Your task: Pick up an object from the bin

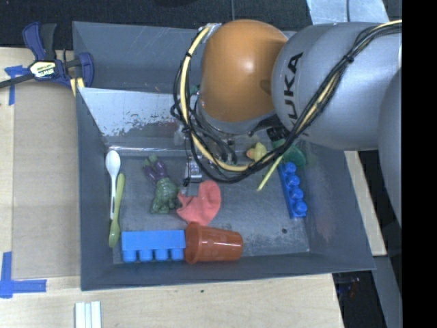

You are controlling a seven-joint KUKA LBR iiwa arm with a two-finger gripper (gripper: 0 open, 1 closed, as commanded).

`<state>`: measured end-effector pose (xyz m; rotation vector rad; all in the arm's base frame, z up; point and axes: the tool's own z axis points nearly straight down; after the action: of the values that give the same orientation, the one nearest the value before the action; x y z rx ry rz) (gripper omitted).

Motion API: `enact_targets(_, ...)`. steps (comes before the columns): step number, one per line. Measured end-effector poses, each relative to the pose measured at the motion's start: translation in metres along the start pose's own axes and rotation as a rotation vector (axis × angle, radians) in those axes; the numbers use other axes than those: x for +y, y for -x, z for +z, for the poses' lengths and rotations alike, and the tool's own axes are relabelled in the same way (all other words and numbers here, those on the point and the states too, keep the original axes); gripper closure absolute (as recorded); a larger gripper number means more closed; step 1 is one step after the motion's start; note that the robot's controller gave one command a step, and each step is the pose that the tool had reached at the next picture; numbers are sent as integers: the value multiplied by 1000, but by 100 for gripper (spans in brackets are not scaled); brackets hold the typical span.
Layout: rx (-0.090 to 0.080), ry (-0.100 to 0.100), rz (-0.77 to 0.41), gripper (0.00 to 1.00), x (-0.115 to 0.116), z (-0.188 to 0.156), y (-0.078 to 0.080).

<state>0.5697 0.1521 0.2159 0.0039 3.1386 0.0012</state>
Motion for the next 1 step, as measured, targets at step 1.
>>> enact_targets(1,0,0,0,0,0,0,0)
